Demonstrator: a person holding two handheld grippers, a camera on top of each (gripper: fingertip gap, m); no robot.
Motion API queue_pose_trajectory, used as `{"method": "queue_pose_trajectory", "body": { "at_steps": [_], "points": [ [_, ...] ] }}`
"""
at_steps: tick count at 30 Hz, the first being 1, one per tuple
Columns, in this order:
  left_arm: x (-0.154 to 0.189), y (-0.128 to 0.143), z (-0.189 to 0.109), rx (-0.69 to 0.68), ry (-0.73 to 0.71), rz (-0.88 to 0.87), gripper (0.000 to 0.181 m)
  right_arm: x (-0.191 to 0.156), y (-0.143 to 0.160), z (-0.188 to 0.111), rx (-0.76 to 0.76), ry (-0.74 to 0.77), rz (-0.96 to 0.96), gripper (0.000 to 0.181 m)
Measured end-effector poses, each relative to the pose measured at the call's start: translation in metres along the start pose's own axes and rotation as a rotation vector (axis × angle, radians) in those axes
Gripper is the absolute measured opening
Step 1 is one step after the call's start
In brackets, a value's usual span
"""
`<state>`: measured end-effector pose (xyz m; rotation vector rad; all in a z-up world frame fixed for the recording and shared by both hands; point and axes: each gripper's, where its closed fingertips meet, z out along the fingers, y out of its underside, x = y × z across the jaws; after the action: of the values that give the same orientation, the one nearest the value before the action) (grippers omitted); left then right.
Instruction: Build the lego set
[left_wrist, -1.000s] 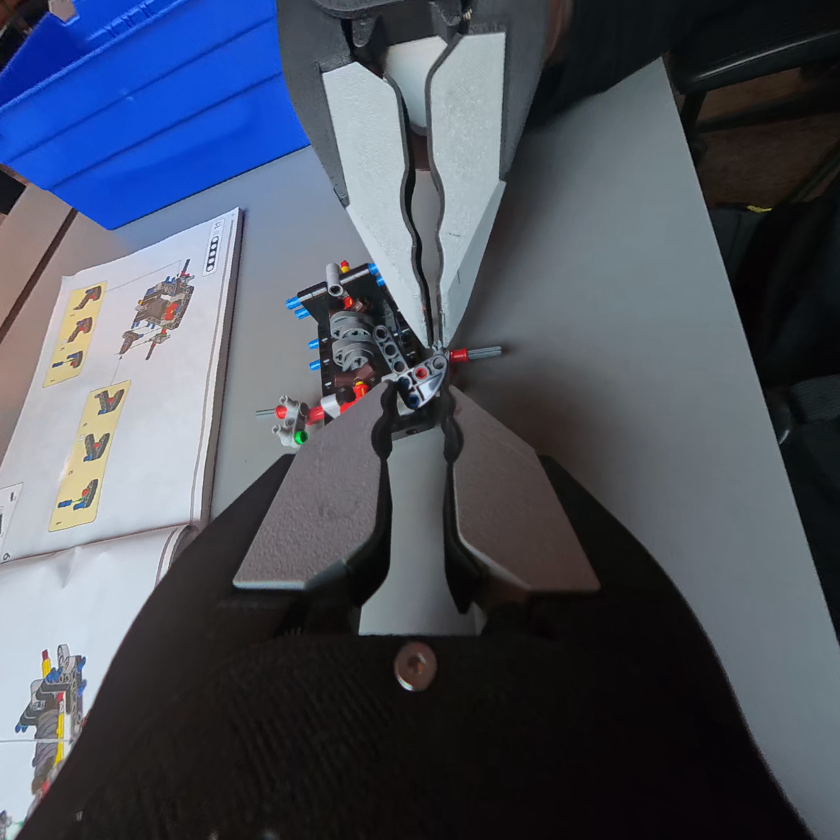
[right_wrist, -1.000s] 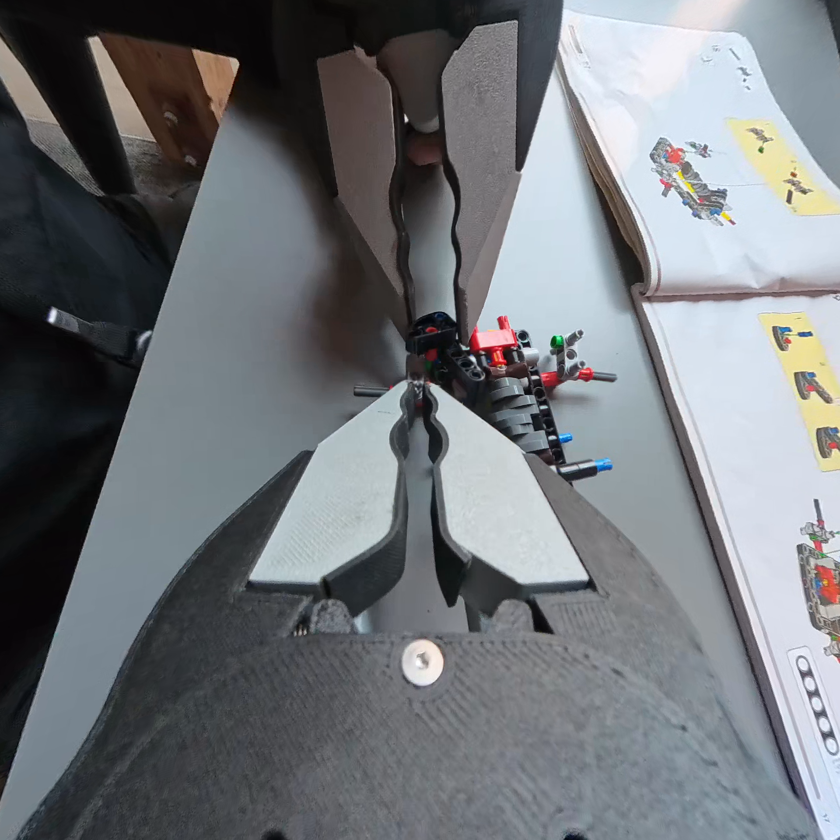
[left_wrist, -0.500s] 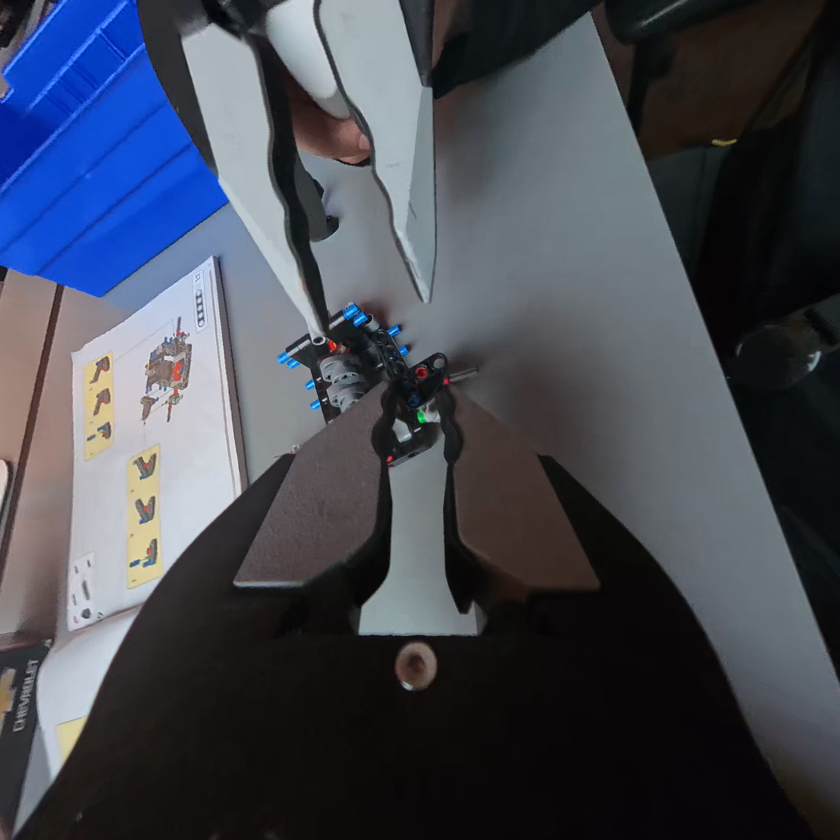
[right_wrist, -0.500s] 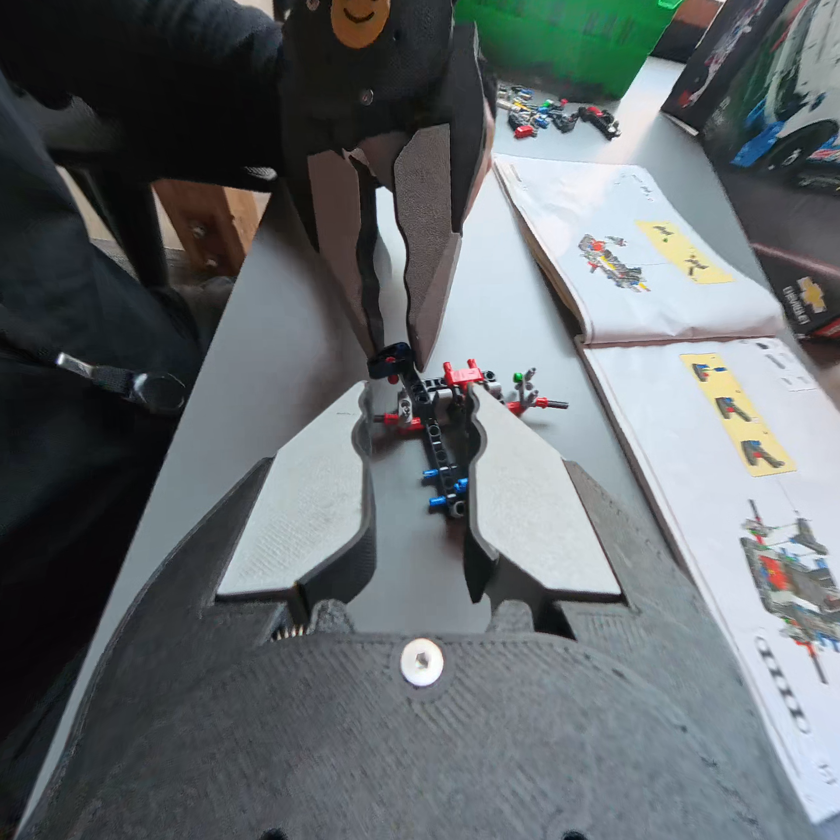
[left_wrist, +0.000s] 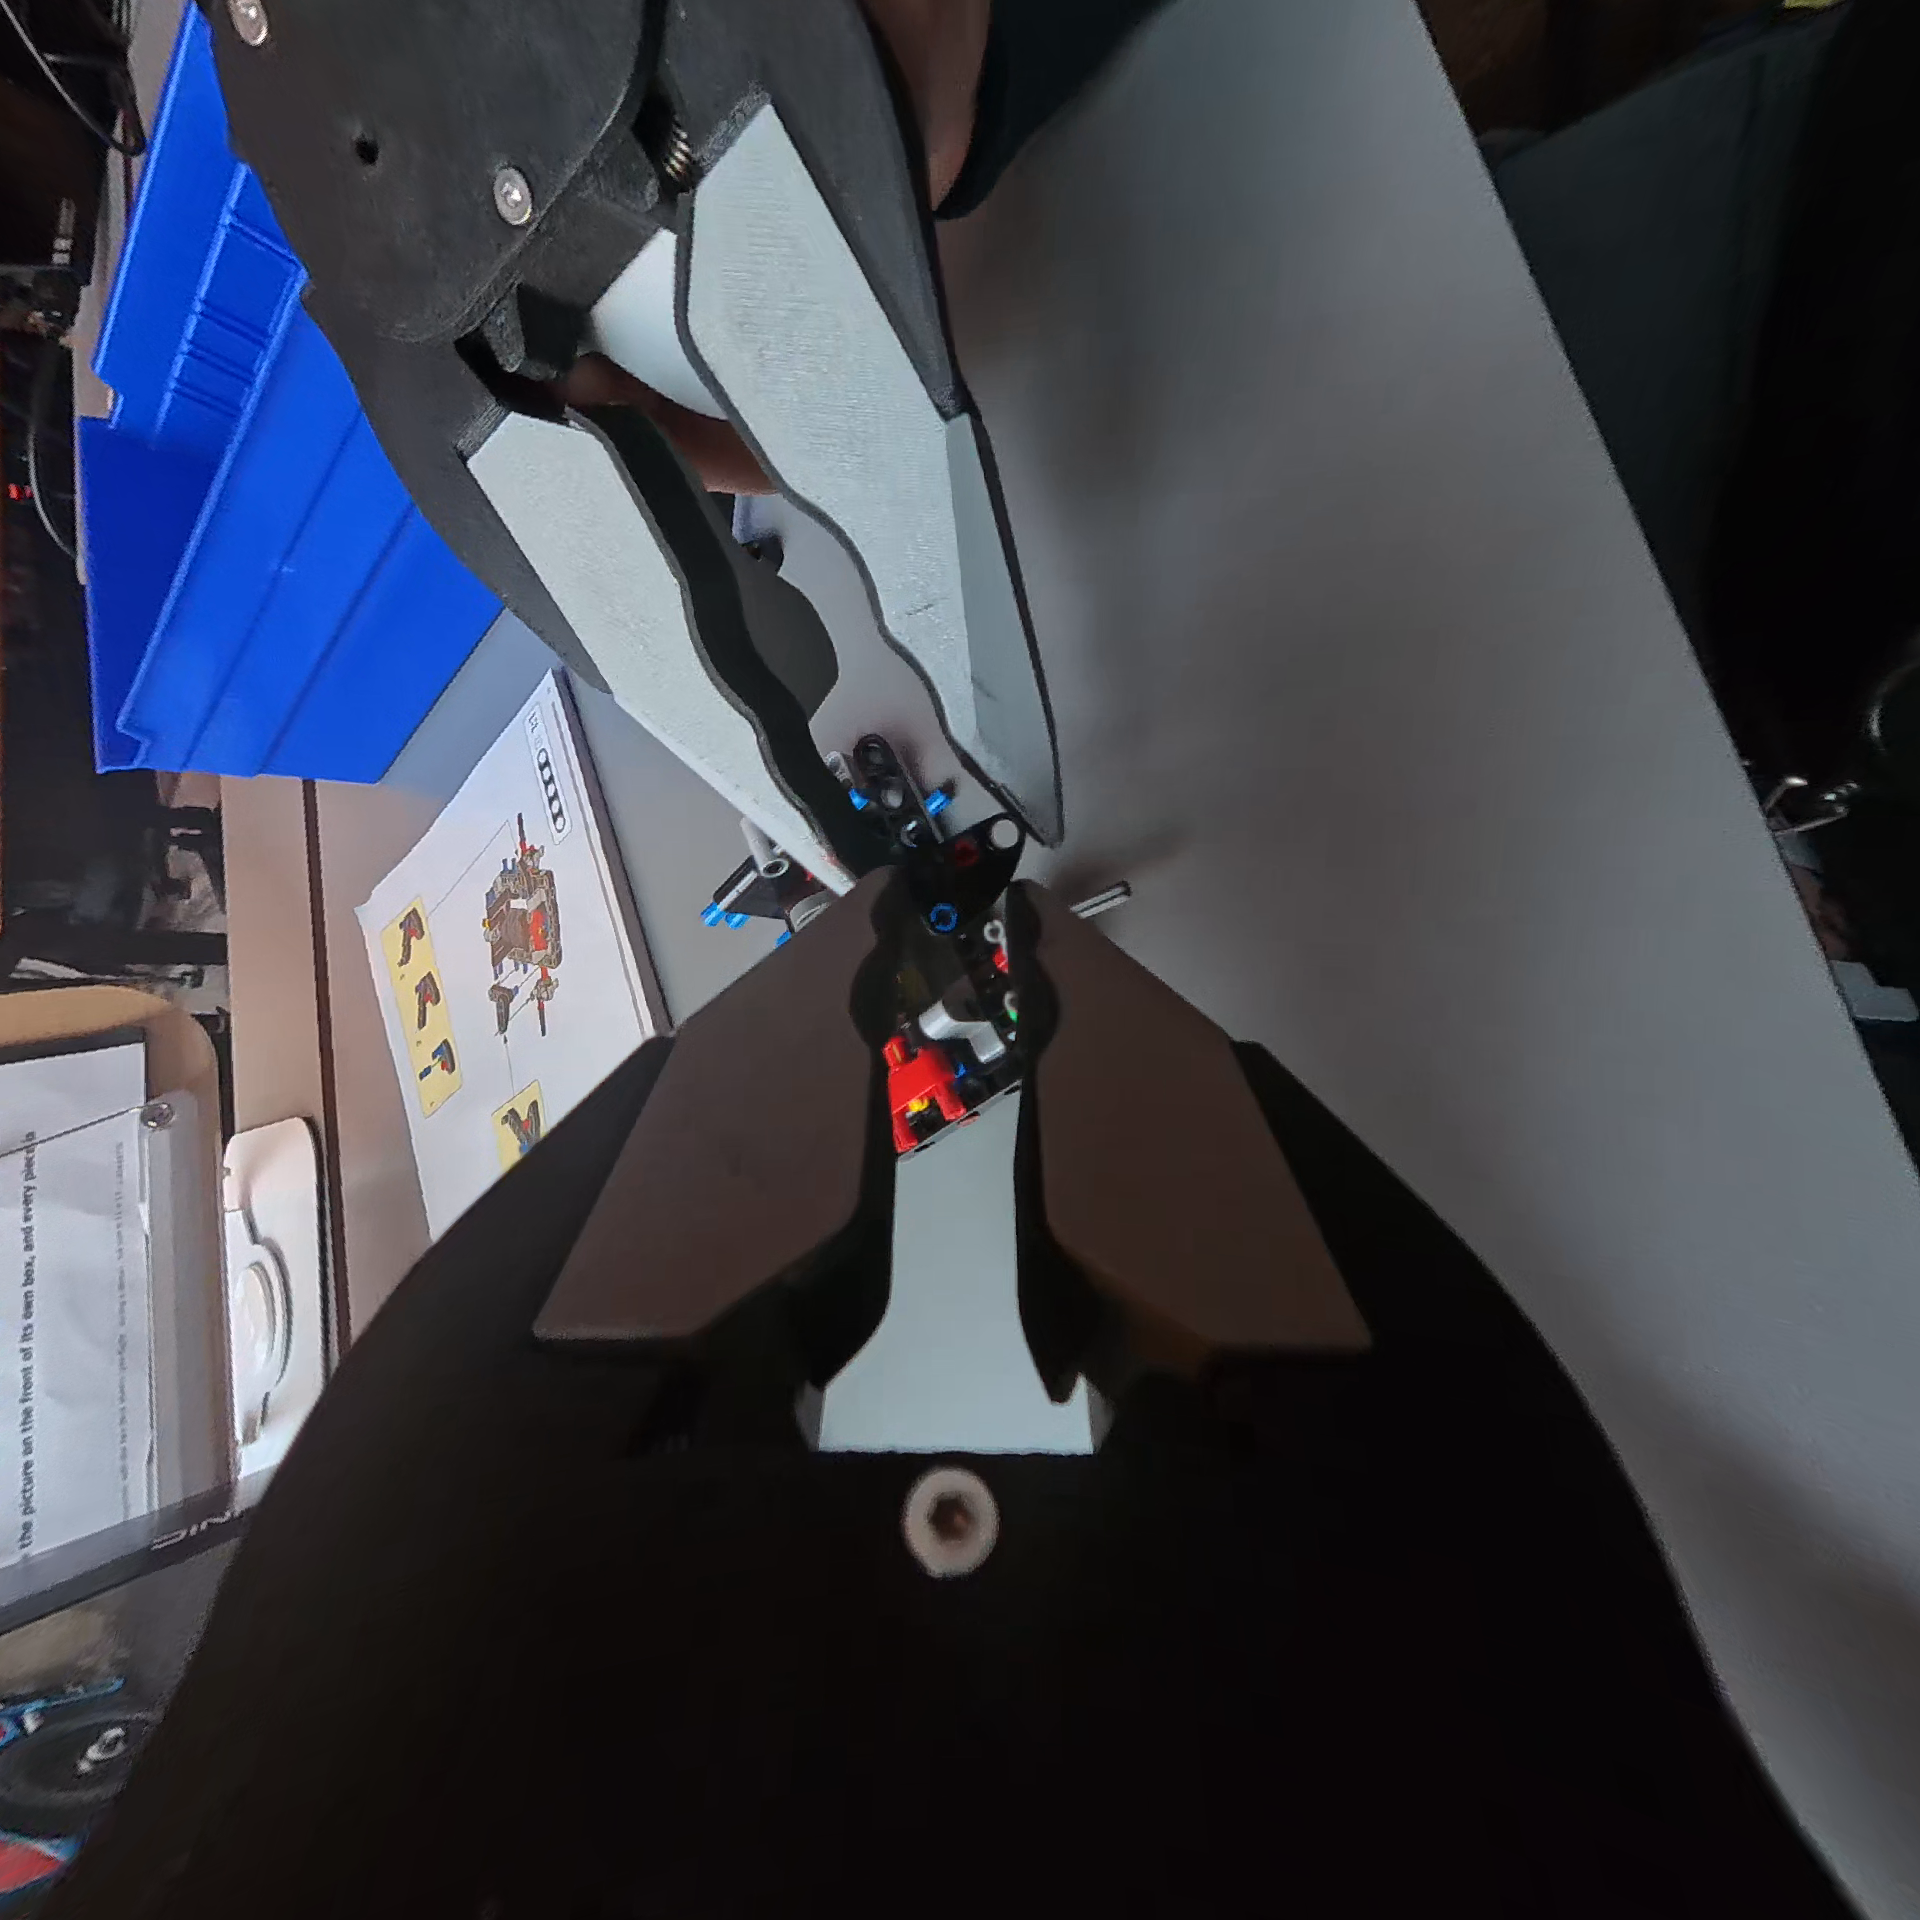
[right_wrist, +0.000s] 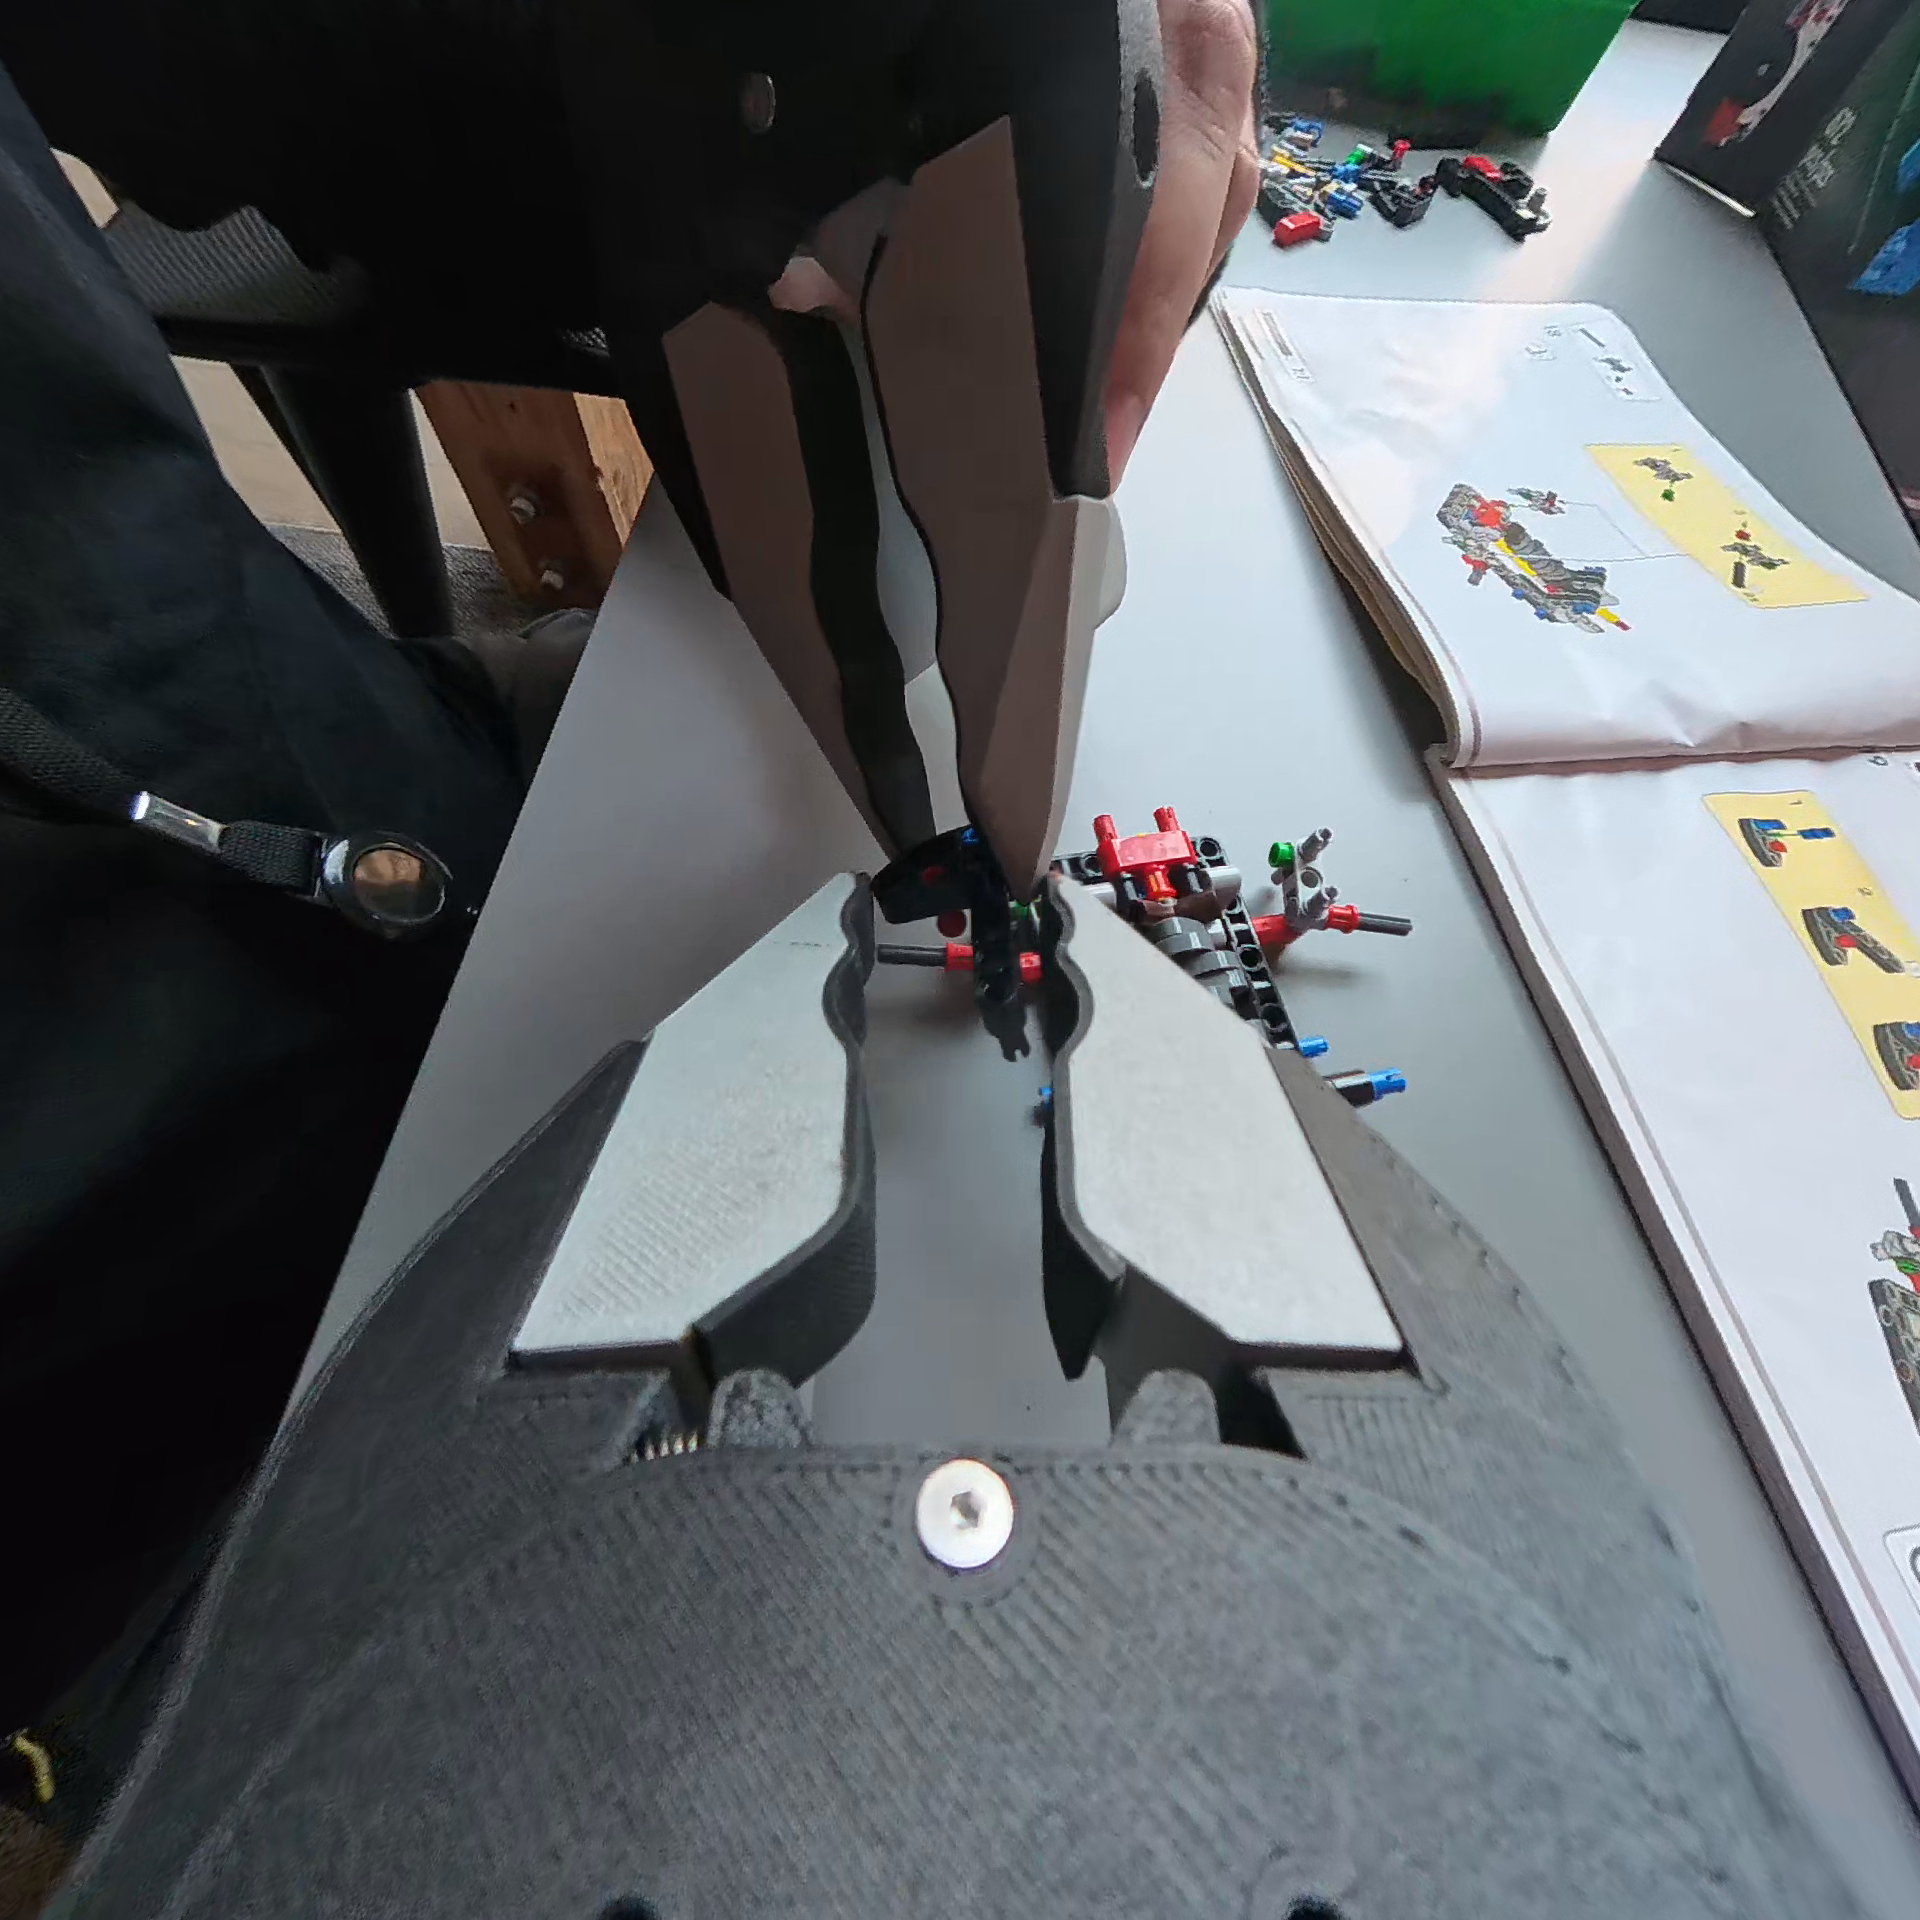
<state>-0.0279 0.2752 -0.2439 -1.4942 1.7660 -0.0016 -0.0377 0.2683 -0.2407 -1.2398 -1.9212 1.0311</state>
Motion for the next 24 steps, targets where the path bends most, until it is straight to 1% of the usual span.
{"method": "queue_pose_trajectory", "body": {
  "at_steps": [4,7,11,15,19,24],
  "points": [
    [-0.002,0.004,-0.002,0.017,-0.025,-0.083,0.016,0.005,0.002,0.003,0.005,0.027,-0.005,0.027],
    [-0.004,0.018,-0.008,-0.004,-0.042,-0.161,0.014,0.014,0.01,0.004,-0.036,0.079,-0.001,0.023],
    [-0.001,0.025,-0.014,0.069,0.008,-0.35,0.009,0.02,0.01,0.0,-0.005,0.073,0.062,0.023],
    [0.008,0.031,-0.004,0.082,0.099,-0.509,0.014,0.023,0.005,-0.002,0.041,0.073,0.091,0.023],
    [0.016,0.036,0.011,0.048,0.143,-0.561,0.013,0.022,0.005,0.002,0.035,0.081,0.098,0.023],
    [0.017,0.034,0.02,0.031,0.12,-0.576,0.009,0.019,0.013,0.011,-0.021,0.12,0.112,0.023]
  ]
}}
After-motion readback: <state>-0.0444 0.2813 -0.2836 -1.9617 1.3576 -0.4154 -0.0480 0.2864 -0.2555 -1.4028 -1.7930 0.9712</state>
